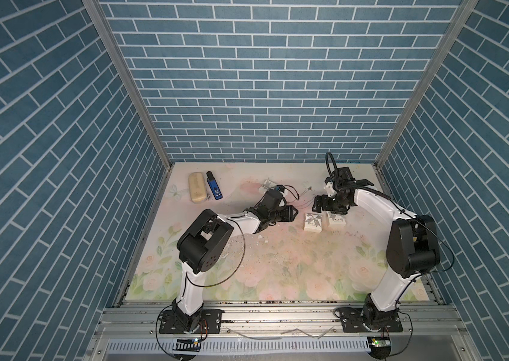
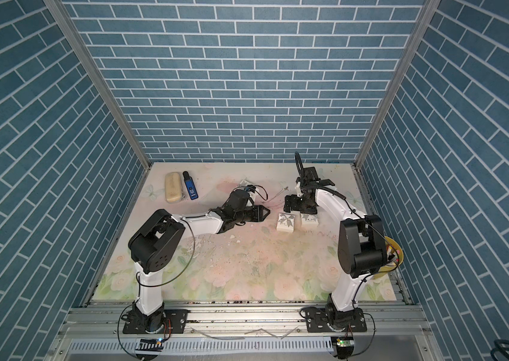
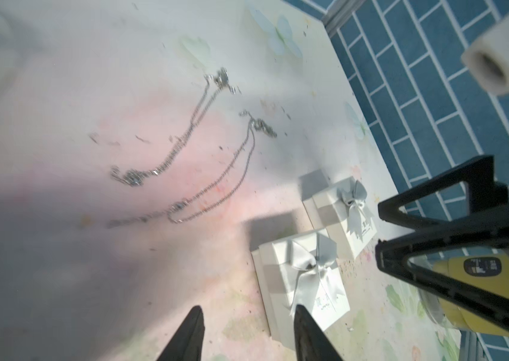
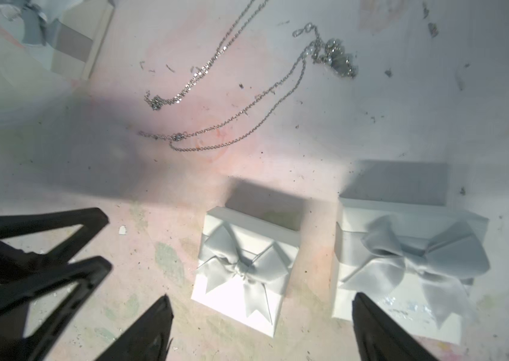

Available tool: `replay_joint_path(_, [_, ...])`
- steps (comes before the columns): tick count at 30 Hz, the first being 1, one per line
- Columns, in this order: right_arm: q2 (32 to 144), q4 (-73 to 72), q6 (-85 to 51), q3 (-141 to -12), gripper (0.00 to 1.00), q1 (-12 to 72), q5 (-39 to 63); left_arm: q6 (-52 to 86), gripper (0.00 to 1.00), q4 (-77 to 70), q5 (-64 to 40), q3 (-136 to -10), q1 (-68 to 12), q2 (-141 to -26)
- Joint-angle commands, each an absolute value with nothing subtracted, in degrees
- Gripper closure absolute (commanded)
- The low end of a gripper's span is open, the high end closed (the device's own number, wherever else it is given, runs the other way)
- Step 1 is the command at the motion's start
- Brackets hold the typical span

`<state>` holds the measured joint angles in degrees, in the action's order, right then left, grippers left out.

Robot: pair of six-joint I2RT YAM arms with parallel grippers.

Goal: Take the necklace out of the lift-off lid jewelry box
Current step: Move the jewelry box to the center of the board.

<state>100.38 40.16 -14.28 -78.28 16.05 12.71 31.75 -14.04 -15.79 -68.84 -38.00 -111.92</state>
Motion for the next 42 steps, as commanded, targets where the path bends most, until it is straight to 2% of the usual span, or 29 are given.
replay_joint_path(1, [97.95, 40.28, -15.35, -78.27, 0.13, 16.11, 12.85, 23.70, 0.49, -3.90, -11.67, -68.60, -35.02, -107.11])
replay_joint_path(4, [97.38, 39.40, -16.39, -77.87, 0.16, 16.57, 12.92, 19.50, 0.44, 4.12, -7.98, -69.89, -32.24, -104.02])
replay_joint_path(9, [98.60, 38.62, -17.20, -79.01, 0.17, 18.27, 12.48, 14.33, 0.39, 14.75, -3.32, -72.65, -27.40, -100.71])
replay_joint_path(14, [102.16, 38.57, -17.31, -82.93, 0.17, 19.39, 12.43, 11.43, 0.31, 17.76, -5.33, -75.10, -23.07, -102.07])
replay_joint_path(23, [115.39, 36.04, -20.31, -98.04, 0.18, 20.82, 14.35, 12.60, 0.32, 16.16, -14.64, -89.51, -20.34, -116.48])
replay_joint_path(30, [129.58, 33.40, -21.39, -111.97, 0.24, 21.84, 17.30, 12.70, 0.35, 14.11, -20.28, -102.32, -19.55, -128.18])
replay_joint_path(35, [136.56, 30.96, -21.71, -118.09, 0.24, 22.67, 19.46, 12.61, 0.35, 17.82, -22.43, -114.07, -18.55, -137.36])
replay_joint_path(39, [141.74, 30.90, -21.71, -123.03, 0.26, 23.58, 21.98, 13.03, 0.41, 20.21, -24.65, -122.33, -18.36, -143.39])
replay_joint_path(42, [143.93, 30.93, -21.79, -124.83, 0.29, 24.06, 23.72, 14.88, 0.48, 18.70, -26.36, -122.15, -18.39, -144.25])
